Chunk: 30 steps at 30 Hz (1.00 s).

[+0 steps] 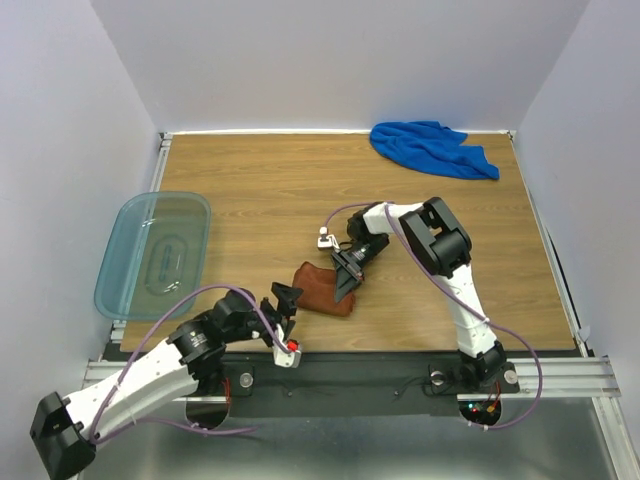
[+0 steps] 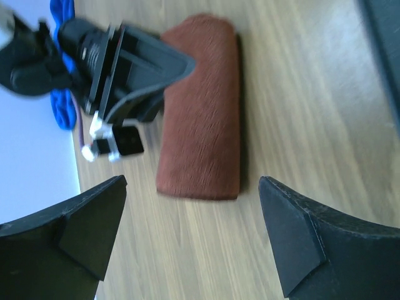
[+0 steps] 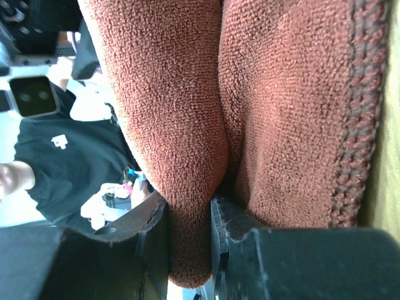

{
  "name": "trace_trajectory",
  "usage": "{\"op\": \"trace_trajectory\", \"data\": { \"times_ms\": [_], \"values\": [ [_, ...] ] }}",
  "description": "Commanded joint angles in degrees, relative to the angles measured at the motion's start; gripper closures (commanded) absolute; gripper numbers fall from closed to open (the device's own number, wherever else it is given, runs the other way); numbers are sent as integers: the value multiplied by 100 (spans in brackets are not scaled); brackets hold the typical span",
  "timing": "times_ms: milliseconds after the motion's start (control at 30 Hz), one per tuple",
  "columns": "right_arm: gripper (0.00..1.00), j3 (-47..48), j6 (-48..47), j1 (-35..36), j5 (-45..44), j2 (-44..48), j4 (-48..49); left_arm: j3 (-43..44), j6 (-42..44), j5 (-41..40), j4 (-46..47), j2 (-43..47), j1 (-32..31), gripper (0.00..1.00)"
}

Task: Roll the towels
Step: Roll the towel

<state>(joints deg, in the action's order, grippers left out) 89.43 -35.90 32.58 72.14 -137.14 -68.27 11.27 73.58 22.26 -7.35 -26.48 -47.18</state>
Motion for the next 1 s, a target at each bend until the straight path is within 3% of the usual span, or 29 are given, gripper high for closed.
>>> {"op": "trace_trajectory", "data": {
  "times_ms": [0, 167, 600, 733, 833, 900, 967],
  "values": [
    [99, 92, -479, -6, -490, -243, -37, -168, 148, -459, 892, -383, -423, 1],
    [100, 110, -479, -15, -657, -252, -28, -160, -88, -855, 1902, -1314, -845, 1],
    [99, 163, -506, -15, -903, -304, -55, -169, -379, -1707, 3565, -3213, -1162, 2],
    [99, 154, -576, -15, -1017, -278, -64, -160, -380, -1769, 3671, -3652, -1162, 12],
    [99, 180, -594, -23, -1149, -234, -72, -99, -502, -1857, 3645, -3847, -1162, 26],
    [97, 206, -594, -15, -1289, -182, -55, 59, -686, -1874, 3531, -3979, -1162, 44],
    [93, 303, -524, -15, -1386, -138, -20, 261, -792, -1770, 2981, -4040, -1162, 51]
  ]
}}
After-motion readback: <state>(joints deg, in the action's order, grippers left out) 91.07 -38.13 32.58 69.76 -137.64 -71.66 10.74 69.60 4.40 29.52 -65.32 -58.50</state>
